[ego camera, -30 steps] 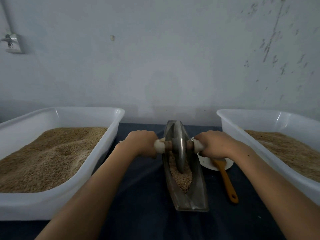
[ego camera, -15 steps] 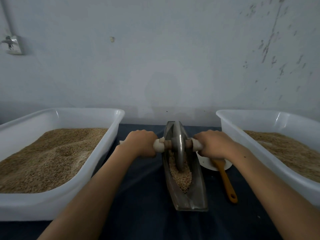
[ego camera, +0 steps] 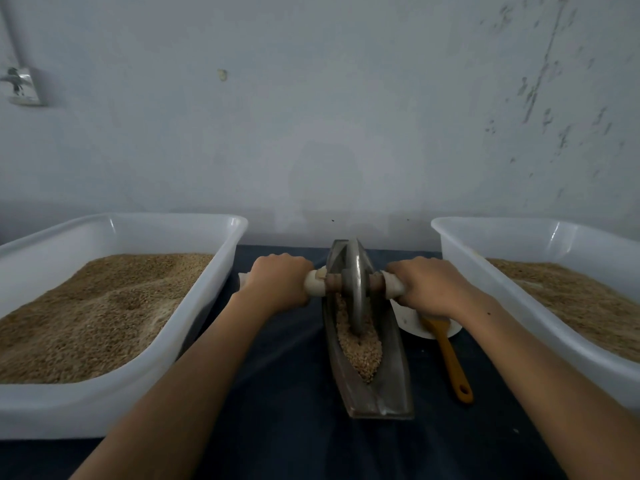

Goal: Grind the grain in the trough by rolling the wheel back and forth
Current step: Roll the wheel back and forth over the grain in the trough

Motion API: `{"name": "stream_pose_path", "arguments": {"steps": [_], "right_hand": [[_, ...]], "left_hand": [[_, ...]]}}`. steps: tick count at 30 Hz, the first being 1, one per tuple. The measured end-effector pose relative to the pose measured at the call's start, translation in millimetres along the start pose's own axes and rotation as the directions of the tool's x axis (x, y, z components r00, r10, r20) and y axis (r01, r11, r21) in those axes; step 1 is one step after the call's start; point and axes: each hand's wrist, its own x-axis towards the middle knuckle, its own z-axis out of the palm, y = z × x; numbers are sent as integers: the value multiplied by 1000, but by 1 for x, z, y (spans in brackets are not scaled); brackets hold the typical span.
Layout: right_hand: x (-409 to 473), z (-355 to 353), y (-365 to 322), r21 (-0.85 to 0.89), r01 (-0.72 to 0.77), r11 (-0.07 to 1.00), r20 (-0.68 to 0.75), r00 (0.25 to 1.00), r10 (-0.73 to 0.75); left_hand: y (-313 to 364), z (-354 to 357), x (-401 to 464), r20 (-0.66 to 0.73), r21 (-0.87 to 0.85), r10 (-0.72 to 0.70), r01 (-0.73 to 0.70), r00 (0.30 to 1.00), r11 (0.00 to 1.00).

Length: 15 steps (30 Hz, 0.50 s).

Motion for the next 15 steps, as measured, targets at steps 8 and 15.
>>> {"name": "stream_pose_path", "arguments": {"steps": [8, 15], "right_hand": [[0, 4, 0, -30, -16, 999, -76, 997, 13], [2, -13, 5, 51, -37, 998, 287, 958, 21]], "left_hand": [[0, 2, 1, 18, -20, -12, 13, 1000, 1000], [-4, -15, -2, 338, -205, 59, 12, 939, 979]]}}
